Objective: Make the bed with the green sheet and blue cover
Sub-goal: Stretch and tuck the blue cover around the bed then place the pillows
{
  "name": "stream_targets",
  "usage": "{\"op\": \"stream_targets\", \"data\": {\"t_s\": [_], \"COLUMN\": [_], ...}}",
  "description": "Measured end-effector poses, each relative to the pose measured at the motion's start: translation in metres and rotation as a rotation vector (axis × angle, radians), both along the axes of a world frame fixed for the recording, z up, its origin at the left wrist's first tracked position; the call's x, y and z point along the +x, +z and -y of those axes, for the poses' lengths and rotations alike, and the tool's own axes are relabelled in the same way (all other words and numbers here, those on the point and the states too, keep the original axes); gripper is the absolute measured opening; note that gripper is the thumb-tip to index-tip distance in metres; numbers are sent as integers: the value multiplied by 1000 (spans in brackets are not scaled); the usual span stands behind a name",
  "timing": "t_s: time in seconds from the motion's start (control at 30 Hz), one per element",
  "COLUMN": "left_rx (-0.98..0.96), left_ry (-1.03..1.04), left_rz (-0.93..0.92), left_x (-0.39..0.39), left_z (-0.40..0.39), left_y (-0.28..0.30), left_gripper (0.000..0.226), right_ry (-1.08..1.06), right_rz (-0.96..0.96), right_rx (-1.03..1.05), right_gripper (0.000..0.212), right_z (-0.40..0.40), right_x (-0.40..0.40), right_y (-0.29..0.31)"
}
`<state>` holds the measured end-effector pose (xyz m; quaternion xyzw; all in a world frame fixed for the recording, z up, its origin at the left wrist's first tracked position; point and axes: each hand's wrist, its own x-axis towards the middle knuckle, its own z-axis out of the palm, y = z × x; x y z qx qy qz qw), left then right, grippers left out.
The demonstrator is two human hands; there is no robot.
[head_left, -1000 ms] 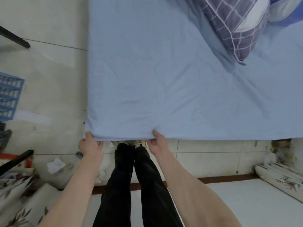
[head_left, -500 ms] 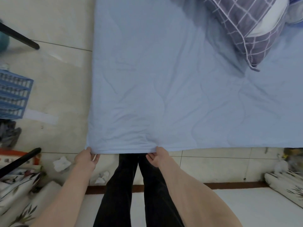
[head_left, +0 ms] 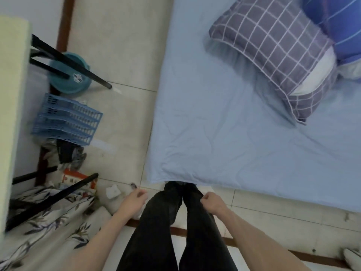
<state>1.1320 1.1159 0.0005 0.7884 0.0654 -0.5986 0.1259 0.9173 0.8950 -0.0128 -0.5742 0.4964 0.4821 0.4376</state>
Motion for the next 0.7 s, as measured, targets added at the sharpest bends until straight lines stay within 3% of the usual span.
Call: {"op": "stream_targets", "data": {"t_s": [0.2, 0.33, 0.57, 0.7], "left_rx": [-70, -23, 185, 117], "left_ry": [187, 279, -119, -259], "left_rz": [80, 120, -64, -124], "left_x": [50, 107, 256, 342], "left_z": [-31, -57, -62, 3], "left_y": [126, 159, 119, 110], "left_gripper": [13, 13, 33, 37], "right_ry": [70, -112, -403, -459], "right_rz": [51, 176, 251, 173], "right_rx": [-85, -67, -102, -105], "right_gripper": [8, 12, 23, 25], "right_z": [39, 42, 41, 43], "right_x": [74, 172, 341, 393], "right_y": [110, 144, 127, 136]}}
